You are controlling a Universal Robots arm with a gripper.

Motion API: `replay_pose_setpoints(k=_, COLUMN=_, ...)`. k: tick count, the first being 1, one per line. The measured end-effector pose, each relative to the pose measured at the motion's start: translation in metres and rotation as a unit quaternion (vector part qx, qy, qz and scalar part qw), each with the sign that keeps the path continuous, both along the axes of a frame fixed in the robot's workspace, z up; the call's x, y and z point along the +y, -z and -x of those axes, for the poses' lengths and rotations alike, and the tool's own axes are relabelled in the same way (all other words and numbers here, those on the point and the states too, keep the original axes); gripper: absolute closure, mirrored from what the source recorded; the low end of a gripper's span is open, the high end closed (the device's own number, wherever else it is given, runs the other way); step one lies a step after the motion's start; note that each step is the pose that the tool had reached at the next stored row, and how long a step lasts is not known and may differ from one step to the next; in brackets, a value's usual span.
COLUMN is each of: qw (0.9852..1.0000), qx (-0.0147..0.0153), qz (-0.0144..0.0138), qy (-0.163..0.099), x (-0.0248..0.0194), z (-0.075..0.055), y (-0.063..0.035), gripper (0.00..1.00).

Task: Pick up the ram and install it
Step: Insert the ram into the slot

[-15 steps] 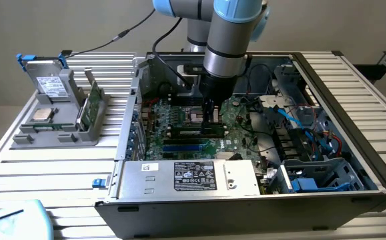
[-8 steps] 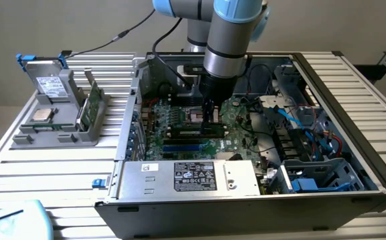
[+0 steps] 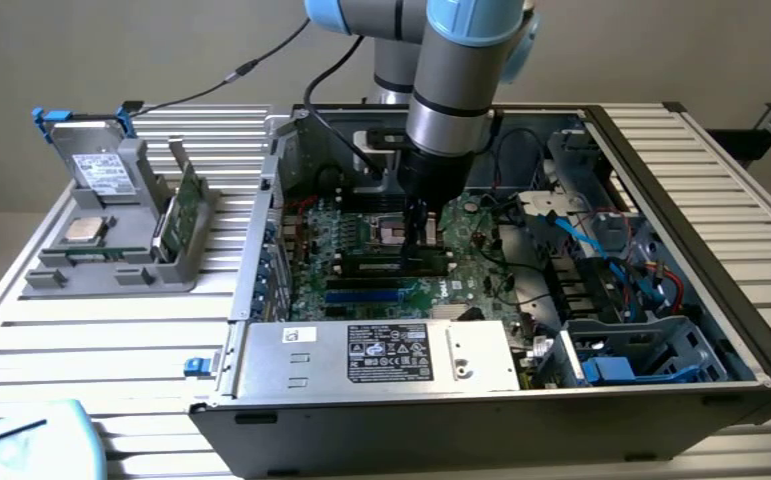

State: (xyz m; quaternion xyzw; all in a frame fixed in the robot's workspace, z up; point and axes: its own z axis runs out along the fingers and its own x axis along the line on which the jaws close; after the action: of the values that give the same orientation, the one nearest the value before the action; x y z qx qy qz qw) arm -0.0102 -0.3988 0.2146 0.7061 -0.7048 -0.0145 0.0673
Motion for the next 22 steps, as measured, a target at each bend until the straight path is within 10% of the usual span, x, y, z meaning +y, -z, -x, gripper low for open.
replay_pose_setpoints(k=6, qw=1.0000, qx=0.0000, qz=0.0000, qy=0.000, x=0.0000, z=0.000, y=0.0000, gripper=0.60)
replay_pose_setpoints(k=16, qw=1.0000, qx=-0.0001, qz=0.0000, qy=0.000, x=0.0000, z=0.003, y=-0.0043, gripper=0.60)
replay_pose_setpoints(k=22, qw=1.0000, qx=-0.0068, qz=0.0000, qy=0.000, x=0.0000, z=0.012, y=-0.0085, gripper=0.60)
